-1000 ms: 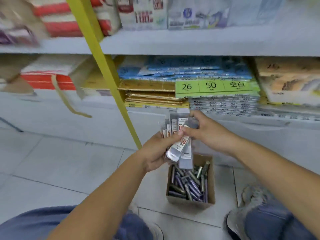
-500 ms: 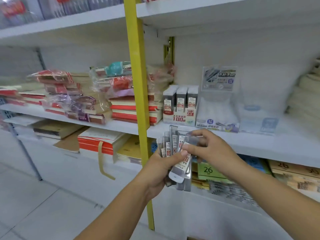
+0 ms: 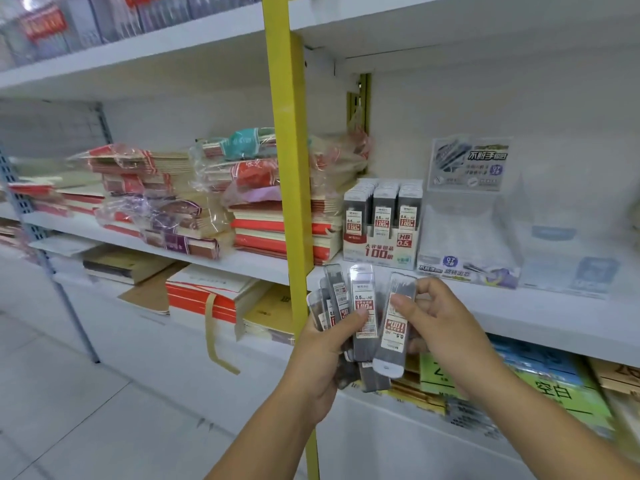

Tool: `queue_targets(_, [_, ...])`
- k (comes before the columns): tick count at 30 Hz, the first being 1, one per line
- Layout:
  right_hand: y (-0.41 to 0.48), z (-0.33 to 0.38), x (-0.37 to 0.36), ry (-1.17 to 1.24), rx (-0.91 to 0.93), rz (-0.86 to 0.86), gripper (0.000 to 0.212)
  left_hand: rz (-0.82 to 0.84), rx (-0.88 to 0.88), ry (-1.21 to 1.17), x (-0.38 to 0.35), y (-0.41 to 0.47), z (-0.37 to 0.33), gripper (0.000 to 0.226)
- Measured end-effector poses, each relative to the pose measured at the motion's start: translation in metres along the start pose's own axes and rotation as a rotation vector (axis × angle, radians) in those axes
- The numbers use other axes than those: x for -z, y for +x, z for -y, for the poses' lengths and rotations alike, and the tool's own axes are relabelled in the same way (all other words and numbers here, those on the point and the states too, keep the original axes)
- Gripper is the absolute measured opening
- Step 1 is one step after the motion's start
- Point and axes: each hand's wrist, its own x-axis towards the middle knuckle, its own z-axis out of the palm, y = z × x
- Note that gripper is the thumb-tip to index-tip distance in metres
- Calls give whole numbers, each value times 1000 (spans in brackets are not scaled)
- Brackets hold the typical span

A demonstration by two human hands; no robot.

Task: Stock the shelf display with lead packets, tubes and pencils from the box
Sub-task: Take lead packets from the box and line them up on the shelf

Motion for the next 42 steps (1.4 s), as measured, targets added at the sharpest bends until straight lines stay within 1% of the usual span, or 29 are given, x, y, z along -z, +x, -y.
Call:
queue_targets(2, [-2,0,3,-59,65,-27,7,-40,-30,14,0,1,0,51])
queue_targets(4, [-6,3,9,-43,106,-26,6,-66,-67,-5,0,2,-2,42])
queue_targets(6, [-10,8,13,-51,95,48,14,-64,-96,-30,1,3,-6,48])
queue_targets(8, [-13,8,14,-141,69,162,17,-61,-108,-26,2,3,-8,50])
queue_targets(10, [-15,5,13,-198,6,268,23,-52,-103,5,3,2,-7,35])
queue_targets(12, [-17,2,14,-212,-44,334,33,-49,-101,16,2,1,-6,17])
queue_targets(13, [-17,2,15,-207,-48,355,36,-53,-98,7,3,1,-5,16])
queue_targets(15, [-18,4,18,-175,-43,371,41,-72,-93,-10,3,0,-7,22])
queue_targets(17, [-17,7,21,-87,-40,324,38,-90,-93,-18,3,1,-8,30])
queue_targets(19, [-14,8,24,2,-36,220,30,-112,-98,-26,5,2,-8,36])
queue_targets(22, [-11,8,25,-14,8,69,20,-134,-116,-45,8,4,-9,45])
queue_targets(25, [-8,9,24,-26,60,-14,14,-149,-129,-47,12,7,-12,34])
queue_targets(27, [-5,17,25,-54,72,-17,21,-174,-138,-74,15,9,-15,29])
queue_targets(29, [2,30,29,-90,128,-38,30,-204,-150,-119,17,14,-19,28])
queue_targets(31, [12,48,33,-172,239,-94,31,-223,-165,-158,19,18,-23,29])
queue_targets(34, [33,78,38,-346,374,-187,26,-246,-187,-200,22,25,-27,34])
queue_targets(37, [56,104,42,-548,479,-213,21,-241,-205,-228,22,29,-31,39])
queue_targets(40, [77,119,42,-725,524,-210,17,-235,-211,-246,24,31,-32,39])
queue_targets(42, [89,121,39,-821,489,-154,20,-234,-200,-259,25,33,-33,40])
